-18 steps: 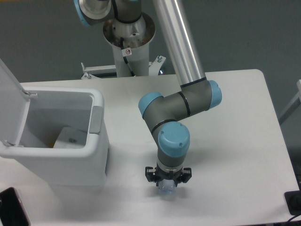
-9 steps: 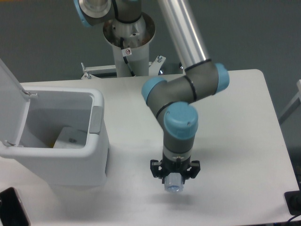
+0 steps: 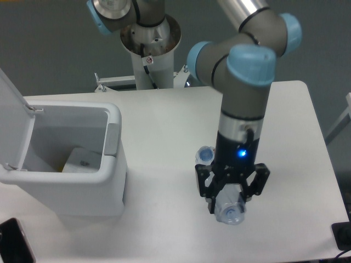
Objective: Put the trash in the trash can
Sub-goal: 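Lift the bottle and carry it over the trash bin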
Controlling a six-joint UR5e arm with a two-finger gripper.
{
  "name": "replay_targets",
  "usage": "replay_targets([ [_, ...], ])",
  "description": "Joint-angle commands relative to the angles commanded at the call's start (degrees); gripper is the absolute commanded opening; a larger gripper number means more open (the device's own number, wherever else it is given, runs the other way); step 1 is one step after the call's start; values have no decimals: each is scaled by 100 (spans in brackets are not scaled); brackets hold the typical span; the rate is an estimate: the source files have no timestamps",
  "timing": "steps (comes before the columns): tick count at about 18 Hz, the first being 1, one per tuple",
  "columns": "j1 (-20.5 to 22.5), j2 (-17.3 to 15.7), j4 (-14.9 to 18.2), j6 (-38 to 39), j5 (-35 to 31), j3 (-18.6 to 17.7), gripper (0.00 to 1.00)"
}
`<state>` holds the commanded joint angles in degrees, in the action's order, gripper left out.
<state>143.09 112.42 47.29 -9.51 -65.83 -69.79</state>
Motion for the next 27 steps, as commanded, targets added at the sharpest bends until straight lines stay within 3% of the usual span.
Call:
replay_targets([
  [6,-228,-483,0,353,281,159,64],
  [12,-992,-958,0,775,334,63,64],
  [18,-2002,-977,-9,714,317,-455,64],
  [27,-2312,-800,-18,346,317,-921,66],
])
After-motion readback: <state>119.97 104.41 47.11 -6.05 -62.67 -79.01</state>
